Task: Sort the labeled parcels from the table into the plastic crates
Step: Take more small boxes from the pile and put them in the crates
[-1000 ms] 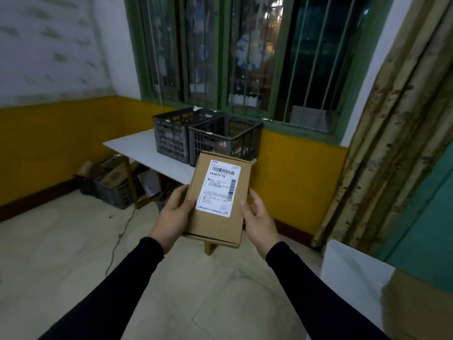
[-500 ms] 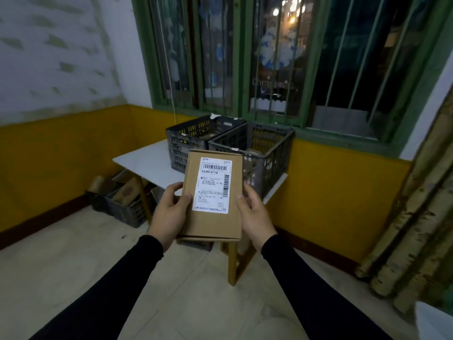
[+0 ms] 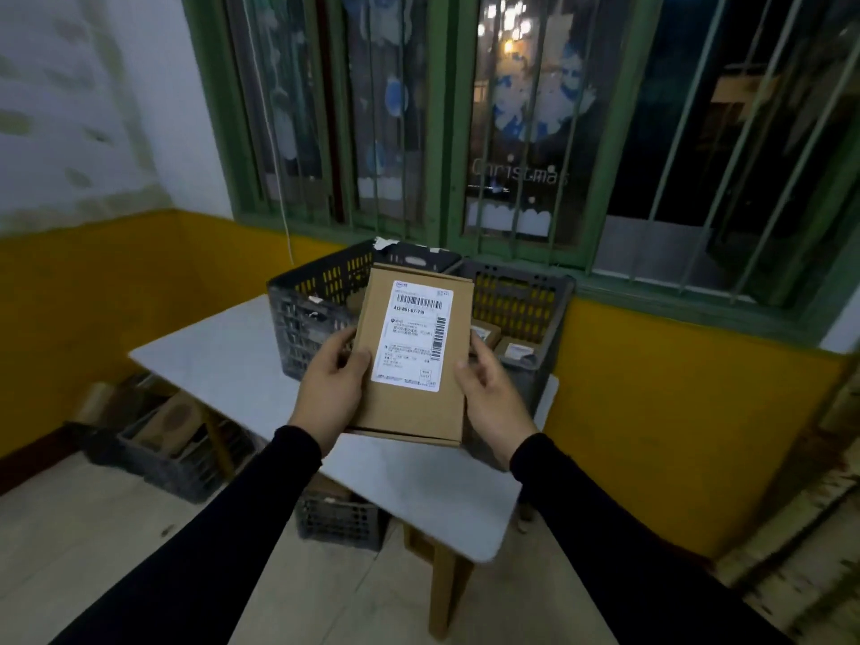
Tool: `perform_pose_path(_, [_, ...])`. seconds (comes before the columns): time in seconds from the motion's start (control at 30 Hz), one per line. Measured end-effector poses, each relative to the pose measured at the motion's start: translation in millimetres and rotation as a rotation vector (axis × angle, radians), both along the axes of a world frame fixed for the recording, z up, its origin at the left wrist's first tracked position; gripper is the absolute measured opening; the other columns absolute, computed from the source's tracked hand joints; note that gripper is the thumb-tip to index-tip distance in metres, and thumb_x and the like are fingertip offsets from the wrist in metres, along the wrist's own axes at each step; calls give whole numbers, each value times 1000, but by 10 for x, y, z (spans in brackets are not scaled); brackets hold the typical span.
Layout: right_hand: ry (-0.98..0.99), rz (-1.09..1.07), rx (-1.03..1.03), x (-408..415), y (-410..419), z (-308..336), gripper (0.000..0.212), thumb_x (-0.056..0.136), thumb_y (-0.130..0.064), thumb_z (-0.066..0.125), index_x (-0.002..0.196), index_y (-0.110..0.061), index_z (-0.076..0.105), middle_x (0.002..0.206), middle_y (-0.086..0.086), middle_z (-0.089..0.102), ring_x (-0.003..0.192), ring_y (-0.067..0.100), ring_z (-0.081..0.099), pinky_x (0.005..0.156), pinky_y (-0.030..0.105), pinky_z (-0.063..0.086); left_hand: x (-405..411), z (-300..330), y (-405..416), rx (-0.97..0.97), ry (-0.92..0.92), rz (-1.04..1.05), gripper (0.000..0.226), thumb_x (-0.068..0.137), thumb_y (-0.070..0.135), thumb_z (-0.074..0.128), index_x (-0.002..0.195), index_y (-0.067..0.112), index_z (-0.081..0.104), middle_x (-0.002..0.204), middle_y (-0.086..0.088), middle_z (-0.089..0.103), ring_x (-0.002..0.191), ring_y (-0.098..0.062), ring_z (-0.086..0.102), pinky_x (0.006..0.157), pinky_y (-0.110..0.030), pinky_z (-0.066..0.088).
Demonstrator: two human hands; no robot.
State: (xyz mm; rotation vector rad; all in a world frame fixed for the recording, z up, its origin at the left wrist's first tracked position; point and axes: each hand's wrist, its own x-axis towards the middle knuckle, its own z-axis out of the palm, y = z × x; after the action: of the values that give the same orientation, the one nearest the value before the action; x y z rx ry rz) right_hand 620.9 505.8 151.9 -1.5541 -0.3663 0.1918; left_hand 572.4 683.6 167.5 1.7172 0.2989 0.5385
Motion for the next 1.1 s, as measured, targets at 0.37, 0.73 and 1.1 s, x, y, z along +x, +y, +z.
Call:
perform_pose_path(0.37, [54,-269,-110,1633,354,138,38,106,-23,40,139,-42,36,124,-15,59,98,-6,59,73,10,54,2292,102,436,-45,75,-300,34,103,21,45,137,22,49,108,7,63,83,1,58,63,-16,44])
perform_pose_path(0.73, [113,-392,-326,3398,-43,-174,35,104,-24,41,136,-36,48,135,-1,55,108,18,59,99,37,51,4008,-113,165,264,304,-554,33,101,17,46,133,20,50,126,2,61,110,-20,59,95,-35,48])
perform_pose_path(1.1, [508,-465,-691,4659,-140,-918,46,99,-19,40,140,1,45,142,23,47,130,38,46,109,43,40,5383,-918,-132,391,640,-704,34,96,21,53,129,18,54,115,-5,67,99,-26,66,77,-39,58])
